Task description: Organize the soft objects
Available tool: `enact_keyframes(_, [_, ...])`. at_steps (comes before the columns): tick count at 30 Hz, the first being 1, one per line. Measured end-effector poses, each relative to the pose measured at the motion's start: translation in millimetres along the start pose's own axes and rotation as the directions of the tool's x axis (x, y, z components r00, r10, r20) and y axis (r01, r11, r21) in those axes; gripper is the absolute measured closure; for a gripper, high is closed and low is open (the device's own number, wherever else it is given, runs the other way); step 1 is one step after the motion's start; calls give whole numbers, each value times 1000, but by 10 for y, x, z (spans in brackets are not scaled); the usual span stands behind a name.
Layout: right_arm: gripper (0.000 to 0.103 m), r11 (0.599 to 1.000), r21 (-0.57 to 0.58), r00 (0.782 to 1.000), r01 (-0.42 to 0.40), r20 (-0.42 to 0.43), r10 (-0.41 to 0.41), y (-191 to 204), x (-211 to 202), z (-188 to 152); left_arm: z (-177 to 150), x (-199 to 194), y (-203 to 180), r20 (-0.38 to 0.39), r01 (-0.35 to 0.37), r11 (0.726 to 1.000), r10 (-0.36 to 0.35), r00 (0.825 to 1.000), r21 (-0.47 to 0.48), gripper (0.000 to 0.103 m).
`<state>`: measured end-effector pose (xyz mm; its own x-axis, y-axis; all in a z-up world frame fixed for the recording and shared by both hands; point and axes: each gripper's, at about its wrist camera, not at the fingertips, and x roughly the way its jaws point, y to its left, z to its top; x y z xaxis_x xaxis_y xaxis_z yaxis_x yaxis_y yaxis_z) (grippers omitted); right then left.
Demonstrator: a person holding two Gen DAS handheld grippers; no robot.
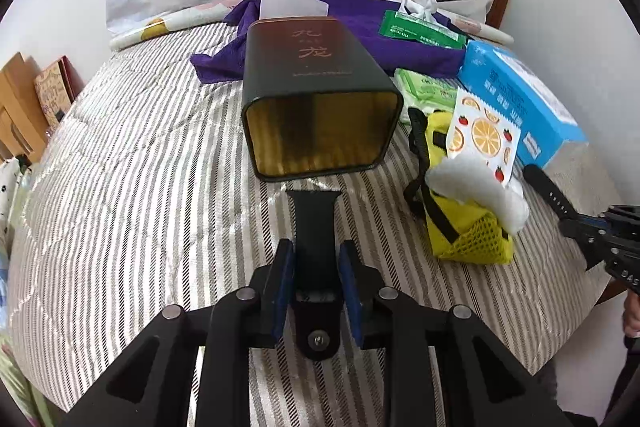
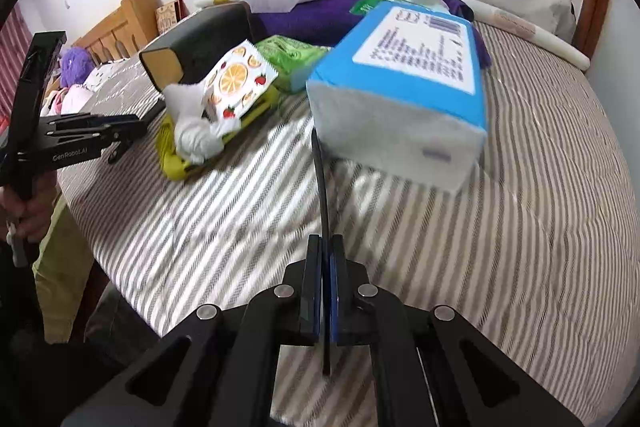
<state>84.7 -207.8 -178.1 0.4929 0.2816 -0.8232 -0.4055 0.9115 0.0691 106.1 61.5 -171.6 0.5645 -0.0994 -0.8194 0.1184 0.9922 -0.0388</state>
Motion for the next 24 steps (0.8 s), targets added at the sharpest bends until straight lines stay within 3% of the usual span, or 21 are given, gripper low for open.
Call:
enact_keyframes(7, [100,999,35,999,-18,51,16,-36,32,16,-31,9,30,40,2,1000,-1,999,-10,84])
enact_keyframes(24, [100,993,116,998,27,61,-35,-90,-283,-163,-40,-258,127,73,71,993,-64,995,-94,84])
